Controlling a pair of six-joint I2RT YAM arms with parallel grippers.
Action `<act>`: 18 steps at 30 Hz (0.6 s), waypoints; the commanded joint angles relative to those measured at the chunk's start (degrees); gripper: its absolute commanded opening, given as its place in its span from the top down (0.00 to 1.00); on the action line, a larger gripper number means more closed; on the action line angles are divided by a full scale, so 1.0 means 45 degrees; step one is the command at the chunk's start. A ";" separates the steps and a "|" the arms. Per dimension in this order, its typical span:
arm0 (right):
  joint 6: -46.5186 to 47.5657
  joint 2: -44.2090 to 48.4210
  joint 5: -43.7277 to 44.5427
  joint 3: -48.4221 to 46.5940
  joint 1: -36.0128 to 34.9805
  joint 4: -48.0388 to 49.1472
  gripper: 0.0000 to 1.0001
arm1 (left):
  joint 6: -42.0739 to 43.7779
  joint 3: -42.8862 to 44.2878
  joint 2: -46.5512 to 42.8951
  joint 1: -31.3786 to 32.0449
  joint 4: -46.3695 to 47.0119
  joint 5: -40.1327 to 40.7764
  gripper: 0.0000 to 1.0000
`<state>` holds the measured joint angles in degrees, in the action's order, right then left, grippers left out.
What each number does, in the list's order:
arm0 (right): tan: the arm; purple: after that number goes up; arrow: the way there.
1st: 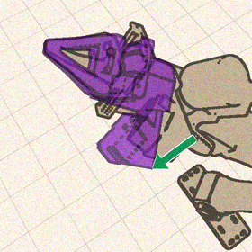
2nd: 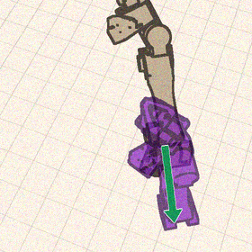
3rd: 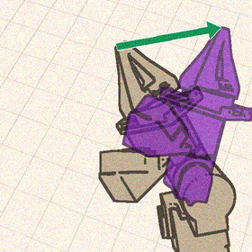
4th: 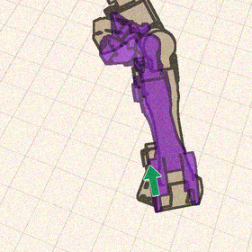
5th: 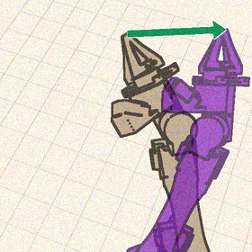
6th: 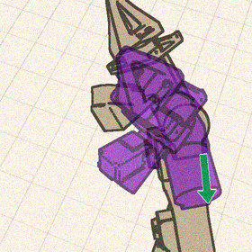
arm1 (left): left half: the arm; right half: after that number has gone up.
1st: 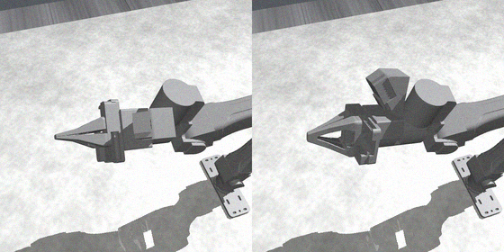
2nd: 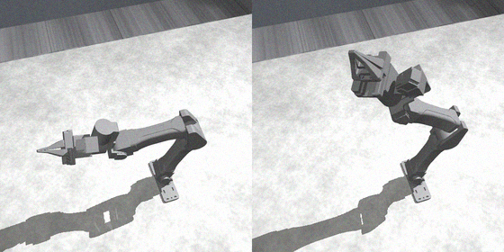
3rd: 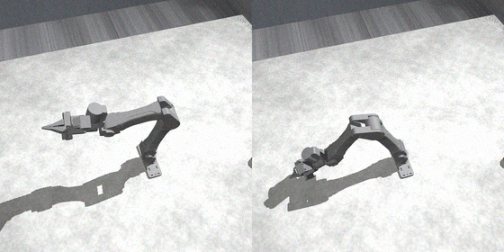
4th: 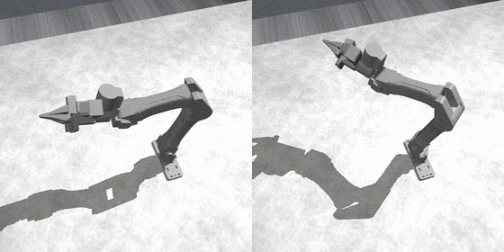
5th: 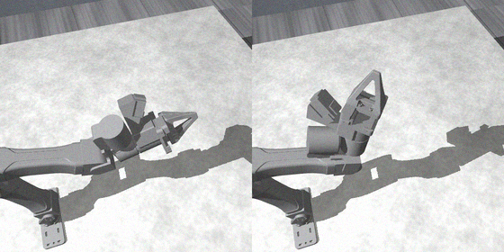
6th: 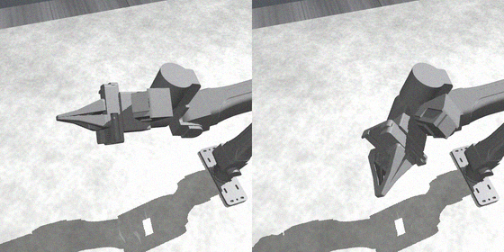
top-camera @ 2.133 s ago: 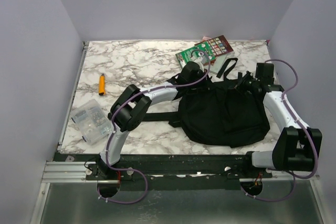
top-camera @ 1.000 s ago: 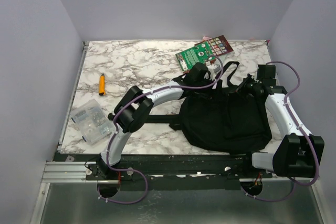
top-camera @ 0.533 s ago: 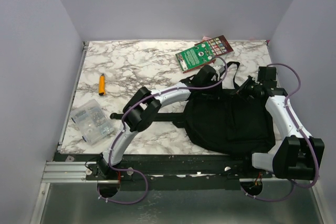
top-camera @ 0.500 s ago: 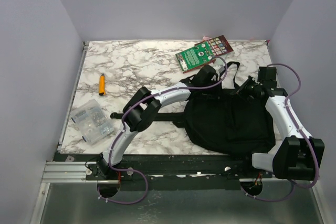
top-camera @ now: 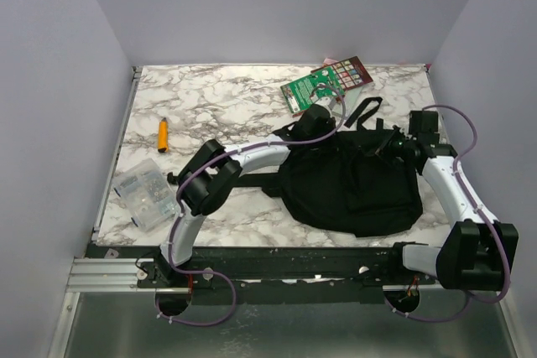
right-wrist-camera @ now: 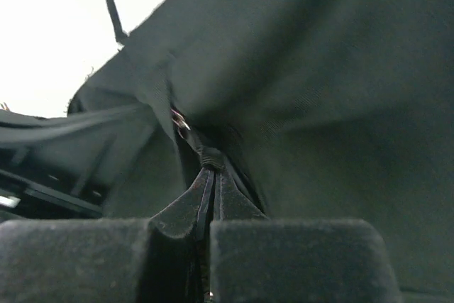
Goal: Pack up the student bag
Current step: Zip the student bag at the center of the board.
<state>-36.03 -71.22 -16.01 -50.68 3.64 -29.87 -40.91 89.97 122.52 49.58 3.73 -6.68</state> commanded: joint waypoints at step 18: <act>0.2512 -0.1741 0.0274 -0.0835 -0.1561 0.0287 0.99 | -0.0378 -0.1227 -0.1245 -0.1228 0.1497 -0.1398 1.00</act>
<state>-32.84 -74.48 -18.59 -46.70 -3.64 -31.55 -42.35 86.11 120.55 43.35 8.10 -6.11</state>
